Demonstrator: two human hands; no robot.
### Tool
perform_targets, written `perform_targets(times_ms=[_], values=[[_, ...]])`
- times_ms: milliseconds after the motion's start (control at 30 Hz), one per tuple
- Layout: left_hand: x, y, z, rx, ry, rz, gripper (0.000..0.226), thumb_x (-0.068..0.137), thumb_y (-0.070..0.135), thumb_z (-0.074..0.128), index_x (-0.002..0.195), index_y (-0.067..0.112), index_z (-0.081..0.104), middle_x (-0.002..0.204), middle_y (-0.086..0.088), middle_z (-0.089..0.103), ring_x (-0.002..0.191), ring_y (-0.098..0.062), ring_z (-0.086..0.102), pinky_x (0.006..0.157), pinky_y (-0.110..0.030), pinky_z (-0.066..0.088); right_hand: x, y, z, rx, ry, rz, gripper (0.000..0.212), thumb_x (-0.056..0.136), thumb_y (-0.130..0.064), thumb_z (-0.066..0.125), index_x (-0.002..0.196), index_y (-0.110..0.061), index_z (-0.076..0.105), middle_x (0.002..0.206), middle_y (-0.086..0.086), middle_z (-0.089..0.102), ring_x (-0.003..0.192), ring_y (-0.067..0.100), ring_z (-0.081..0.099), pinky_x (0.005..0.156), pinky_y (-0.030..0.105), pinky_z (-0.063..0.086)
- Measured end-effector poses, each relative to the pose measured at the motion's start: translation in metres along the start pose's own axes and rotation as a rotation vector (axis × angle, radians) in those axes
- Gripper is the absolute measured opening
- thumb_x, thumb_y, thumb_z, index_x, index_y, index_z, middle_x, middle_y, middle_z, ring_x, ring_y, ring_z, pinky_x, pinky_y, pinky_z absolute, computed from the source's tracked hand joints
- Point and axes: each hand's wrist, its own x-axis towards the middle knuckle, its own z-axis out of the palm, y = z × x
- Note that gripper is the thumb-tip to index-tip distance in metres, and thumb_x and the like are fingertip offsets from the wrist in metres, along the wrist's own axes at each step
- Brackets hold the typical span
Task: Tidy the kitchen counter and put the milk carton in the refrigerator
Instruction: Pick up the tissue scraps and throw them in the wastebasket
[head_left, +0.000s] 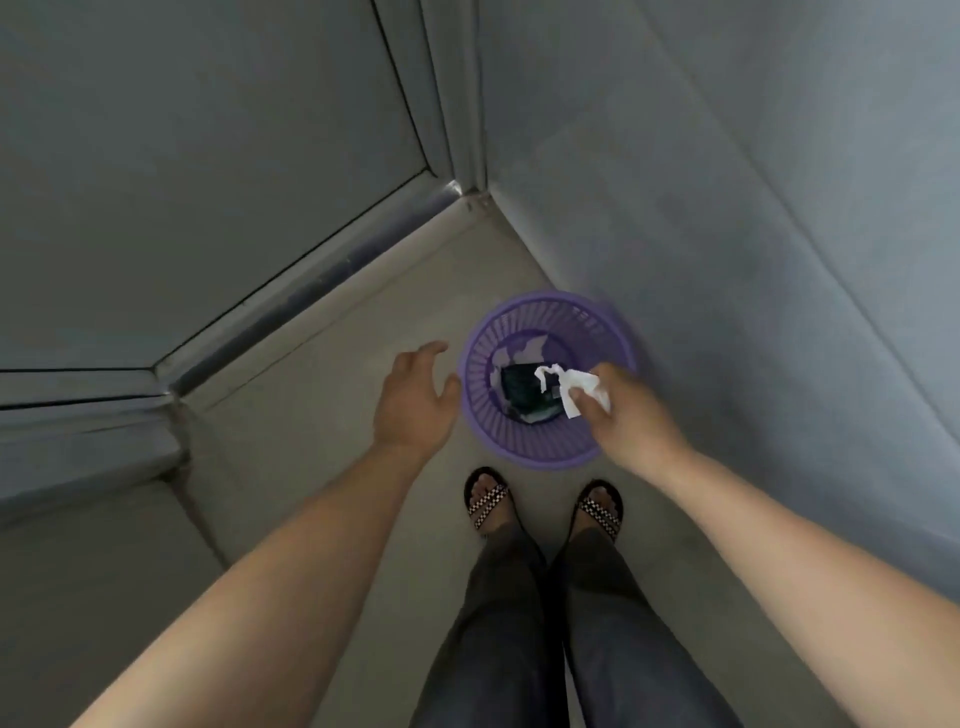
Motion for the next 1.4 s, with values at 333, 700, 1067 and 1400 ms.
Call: perform_targets(times_ms=[333, 700, 1067, 1400], values=[[0.099, -0.07, 0.117, 0.058, -0.057, 0.126, 0.05, 0.097, 0.026, 0.039, 0.144, 0.021, 0.027, 0.13, -0.014, 0.05, 0.11, -0.032, 0.055, 0.087, -0.037, 0.043, 0.108, 0.092, 0.102, 0.018, -0.024, 0.008, 0.025, 0.094, -0.026, 0.049, 0.101, -0.003, 0.053, 0.093, 0.01, 0.055, 0.078, 0.023, 0.05, 0.064, 0.03, 0.035], [0.102, -0.079, 0.128, -0.049, 0.058, 0.194, 0.047, 0.098, 0.029, 0.037, 0.144, 0.026, 0.026, 0.125, -0.009, 0.052, 0.098, -0.008, 0.048, 0.079, -0.022, 0.036, 0.187, 0.096, 0.152, -0.093, -0.14, 0.063, 0.042, 0.093, -0.033, 0.048, 0.129, -0.011, 0.044, 0.131, 0.014, 0.049, 0.115, 0.03, 0.049, 0.093, 0.04, 0.044], [0.078, -0.046, 0.078, 0.102, -0.135, 0.03, 0.055, 0.097, 0.041, 0.034, 0.147, 0.028, 0.016, 0.134, -0.016, 0.044, 0.115, -0.033, 0.05, 0.093, -0.038, 0.042, 0.093, 0.073, 0.092, -0.098, -0.172, 0.085, 0.048, 0.096, -0.035, 0.041, 0.132, -0.003, 0.042, 0.134, 0.019, 0.046, 0.121, 0.033, 0.044, 0.099, 0.039, 0.038], [-0.112, 0.078, -0.089, -0.377, -0.131, -0.065, 0.028, 0.091, 0.021, 0.055, 0.118, 0.016, 0.056, 0.097, 0.007, 0.059, 0.087, -0.002, 0.055, 0.084, -0.015, 0.044, -0.107, -0.063, -0.06, 0.145, -0.101, 0.03, 0.034, 0.093, -0.039, 0.045, 0.115, -0.016, 0.057, 0.118, 0.002, 0.055, 0.103, 0.016, 0.054, 0.081, 0.021, 0.035]])
